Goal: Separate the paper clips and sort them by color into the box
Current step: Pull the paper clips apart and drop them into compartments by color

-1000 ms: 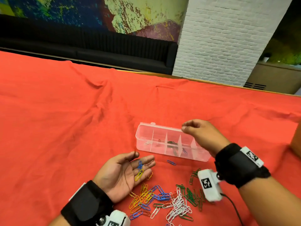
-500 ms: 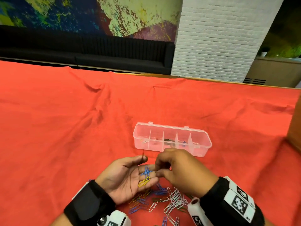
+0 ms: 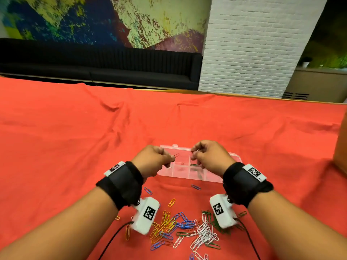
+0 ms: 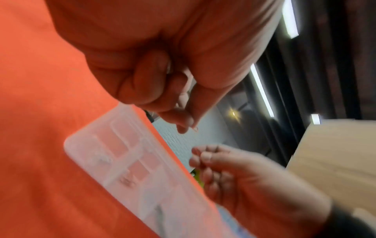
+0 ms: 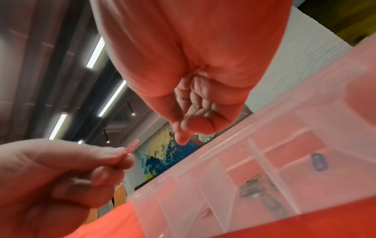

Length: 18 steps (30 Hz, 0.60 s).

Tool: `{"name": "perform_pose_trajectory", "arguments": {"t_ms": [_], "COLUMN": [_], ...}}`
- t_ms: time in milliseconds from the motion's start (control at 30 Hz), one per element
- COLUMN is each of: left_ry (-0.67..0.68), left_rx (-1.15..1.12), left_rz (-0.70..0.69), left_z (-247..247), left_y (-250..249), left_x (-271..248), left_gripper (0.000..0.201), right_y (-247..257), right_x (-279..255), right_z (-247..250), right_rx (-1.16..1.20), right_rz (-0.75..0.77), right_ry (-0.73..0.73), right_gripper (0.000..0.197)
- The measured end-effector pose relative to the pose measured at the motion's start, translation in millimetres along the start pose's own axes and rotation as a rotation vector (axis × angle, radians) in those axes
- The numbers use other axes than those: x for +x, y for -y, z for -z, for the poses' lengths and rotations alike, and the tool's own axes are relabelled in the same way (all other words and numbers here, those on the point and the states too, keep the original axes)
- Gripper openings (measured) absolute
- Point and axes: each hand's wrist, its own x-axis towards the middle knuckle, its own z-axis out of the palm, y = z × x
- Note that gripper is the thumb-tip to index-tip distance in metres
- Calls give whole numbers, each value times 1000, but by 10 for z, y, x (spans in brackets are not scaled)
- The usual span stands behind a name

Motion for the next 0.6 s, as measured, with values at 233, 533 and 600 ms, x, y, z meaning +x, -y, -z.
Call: {"name": "perform_pose_trajectory", "arguments": {"t_ms": [233,533,600], "left_ry": [-106,500,569], "left_rx": [197,-1199,-1269], "left_rz": [-29,281,247], "left_z": [-63,-206,-263], "left_y": [-50,33,37], "left_x": [231,-354,-448], "left_gripper": [27,88,89], "right_y": [49,21,39], "right_x": [-178,-852,-925], "right_z": [169,26,-50], "right_rx": [-325,11,11], "right_rz": [111,237,224], "right_ry": [7,-15,-6], "right_gripper": [24,19,29]}}
